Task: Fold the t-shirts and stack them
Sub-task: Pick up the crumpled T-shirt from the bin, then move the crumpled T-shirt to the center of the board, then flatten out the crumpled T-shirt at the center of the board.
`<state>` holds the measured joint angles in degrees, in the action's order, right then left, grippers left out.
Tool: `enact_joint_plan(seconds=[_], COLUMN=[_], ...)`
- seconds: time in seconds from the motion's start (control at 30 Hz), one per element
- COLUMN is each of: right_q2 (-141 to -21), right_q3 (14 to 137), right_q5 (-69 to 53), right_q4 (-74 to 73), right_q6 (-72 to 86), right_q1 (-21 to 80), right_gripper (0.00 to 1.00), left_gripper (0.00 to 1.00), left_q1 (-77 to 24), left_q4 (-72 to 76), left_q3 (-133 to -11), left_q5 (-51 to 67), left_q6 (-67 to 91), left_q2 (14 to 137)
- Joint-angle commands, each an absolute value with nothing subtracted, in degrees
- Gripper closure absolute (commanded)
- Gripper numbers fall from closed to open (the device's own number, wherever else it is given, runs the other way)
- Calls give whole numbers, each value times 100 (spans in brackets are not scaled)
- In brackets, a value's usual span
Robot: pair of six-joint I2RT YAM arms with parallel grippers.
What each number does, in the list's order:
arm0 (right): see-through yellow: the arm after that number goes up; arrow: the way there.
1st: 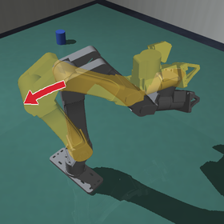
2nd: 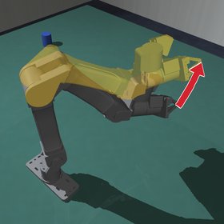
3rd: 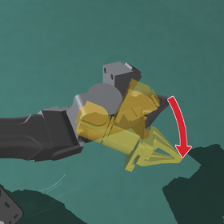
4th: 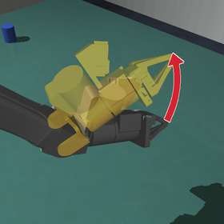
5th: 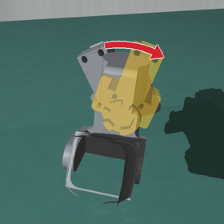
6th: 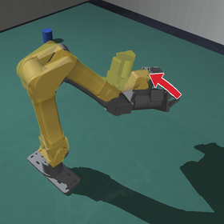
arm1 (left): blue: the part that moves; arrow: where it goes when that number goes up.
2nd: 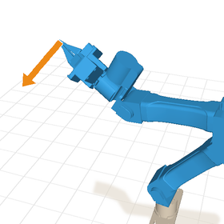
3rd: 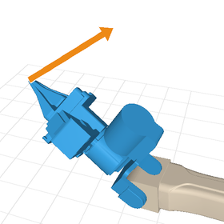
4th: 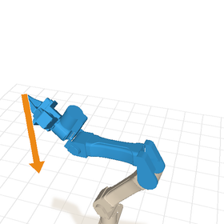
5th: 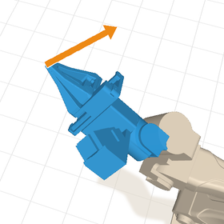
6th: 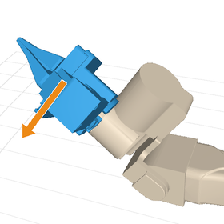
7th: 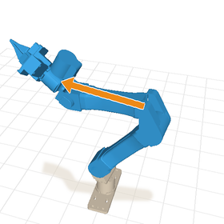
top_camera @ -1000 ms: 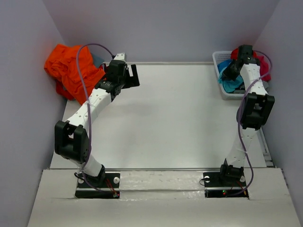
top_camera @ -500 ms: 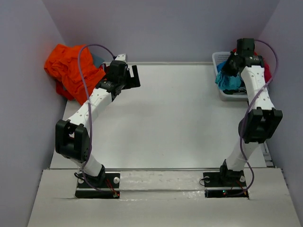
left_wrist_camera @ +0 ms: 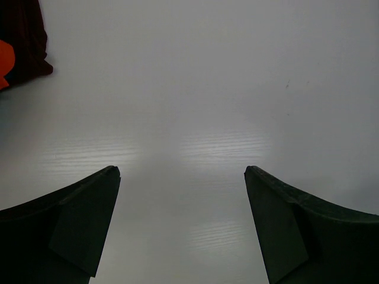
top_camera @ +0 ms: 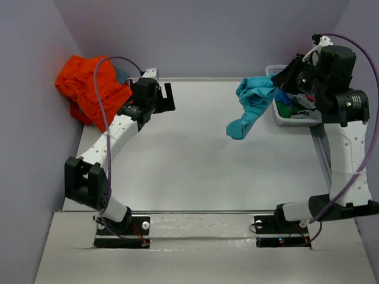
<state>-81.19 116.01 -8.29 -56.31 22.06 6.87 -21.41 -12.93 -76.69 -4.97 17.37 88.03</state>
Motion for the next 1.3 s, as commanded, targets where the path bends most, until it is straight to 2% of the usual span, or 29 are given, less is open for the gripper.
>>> enact_joint_plan(seconds=[0.0, 0.13, 0.2, 0.37, 0.4, 0.43, 0.7, 1.03, 1.27], right_q2=[-7584, -8024, -8024, -8138, -8173, -8304, -8849, -9220, -9202], right_q3=[11163, 10786, 10504, 10318, 10353, 10406, 10266, 7685, 7031], right_q5=[-1362, -1670, -1714, -1529, -1555, -1573, -1205, -870, -940], right_q4=[-5271, -5582, -5458, -5484, -5510, -5606, -6037, -5213, -4922], right_q6=[1908, 1977, 2013, 1978, 1951, 1899, 1960, 2426, 2566], right_q1=[782, 861, 1002, 1116, 1116, 1116, 1345, 1635, 1688], right_gripper=[93, 93, 88, 56, 45, 43, 42, 53, 55], left_gripper=[1, 1, 1, 1, 1, 1, 1, 1, 1], left_q1=[-2215, -2276, -2329, -2329, -2329, -2329, -2329, -2329, -2329], left_q4=[-1108, -1151, -1169, -1169, -1169, -1169, -1107, -1186, -1222], left_q3=[-7463, -7427, -7409, -7356, -7356, -7356, -7383, -7357, -7330], left_q5=[-782, -756, -791, -826, -826, -826, -791, -852, -870], left_q6=[1696, 1749, 1749, 1758, 1767, 1767, 1767, 1688, 1644], left_q2=[8280, 8227, 8191, 8130, 8130, 8147, 8288, 8271, 8253])
